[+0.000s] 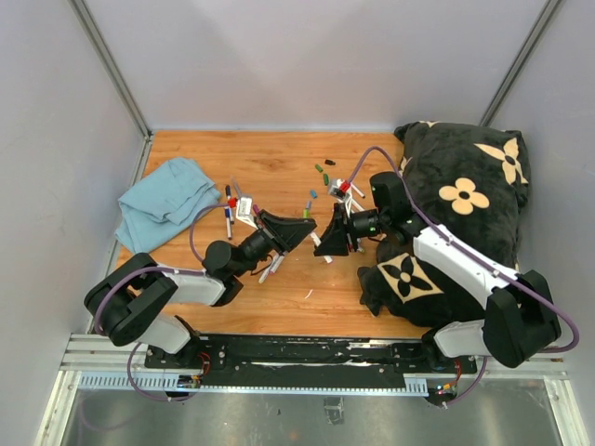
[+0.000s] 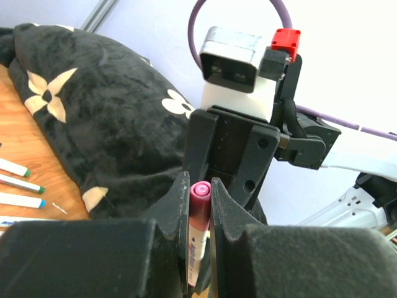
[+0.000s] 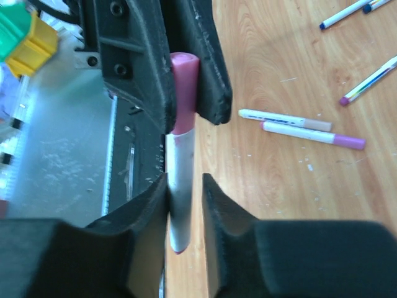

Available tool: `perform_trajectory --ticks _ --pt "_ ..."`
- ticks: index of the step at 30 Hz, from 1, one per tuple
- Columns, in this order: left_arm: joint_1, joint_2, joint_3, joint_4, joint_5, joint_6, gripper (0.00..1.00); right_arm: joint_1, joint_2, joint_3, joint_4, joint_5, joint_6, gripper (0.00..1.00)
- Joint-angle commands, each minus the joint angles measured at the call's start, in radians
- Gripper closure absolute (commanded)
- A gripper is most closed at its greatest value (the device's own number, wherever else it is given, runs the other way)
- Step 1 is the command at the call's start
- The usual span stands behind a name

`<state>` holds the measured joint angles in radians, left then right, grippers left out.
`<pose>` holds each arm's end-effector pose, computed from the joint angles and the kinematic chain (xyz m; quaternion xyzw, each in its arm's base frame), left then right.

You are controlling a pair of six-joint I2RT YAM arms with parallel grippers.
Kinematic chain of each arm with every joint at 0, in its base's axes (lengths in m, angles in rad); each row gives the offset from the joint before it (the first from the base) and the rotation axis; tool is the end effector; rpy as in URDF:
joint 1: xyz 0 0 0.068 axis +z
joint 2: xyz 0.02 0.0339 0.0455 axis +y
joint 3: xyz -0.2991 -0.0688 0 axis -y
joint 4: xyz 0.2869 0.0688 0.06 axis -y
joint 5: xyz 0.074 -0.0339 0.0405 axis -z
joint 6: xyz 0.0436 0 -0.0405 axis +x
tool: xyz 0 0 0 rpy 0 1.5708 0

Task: Open the pen caps
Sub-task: Open the pen cap from the pen.

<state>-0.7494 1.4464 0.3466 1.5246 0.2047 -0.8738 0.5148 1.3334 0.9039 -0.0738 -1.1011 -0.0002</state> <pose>0.1937 -0.1924 0.2299 0.0522 0.5436 -0.6445 0.5352 0.2573 0.1902 0.2941 -0.4442 0.6417 0.5459 0.3047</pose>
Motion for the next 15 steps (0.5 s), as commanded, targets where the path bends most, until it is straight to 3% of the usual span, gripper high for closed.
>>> perform_trajectory --ticks 1,2,3,6,15 --pt "-0.004 0.006 -0.015 0.169 -0.031 0.006 1.0 -0.002 -0.007 0.004 0.101 -0.024 0.085 0.84" --pt "-0.003 0.004 -0.023 0.185 -0.047 0.013 1.0 0.0 0.001 0.011 0.086 -0.028 0.076 0.95" --pt "0.001 0.0 -0.032 0.202 -0.067 0.022 1.0 0.0 0.009 0.021 0.063 -0.037 0.063 0.99" --pt "0.05 -0.021 -0.062 0.244 -0.117 0.027 1.0 0.002 0.038 0.052 0.002 -0.068 0.028 0.99" --pt "0.324 -0.104 -0.031 0.253 -0.187 -0.171 1.0 0.035 0.115 0.089 -0.103 -0.11 -0.065 0.99"
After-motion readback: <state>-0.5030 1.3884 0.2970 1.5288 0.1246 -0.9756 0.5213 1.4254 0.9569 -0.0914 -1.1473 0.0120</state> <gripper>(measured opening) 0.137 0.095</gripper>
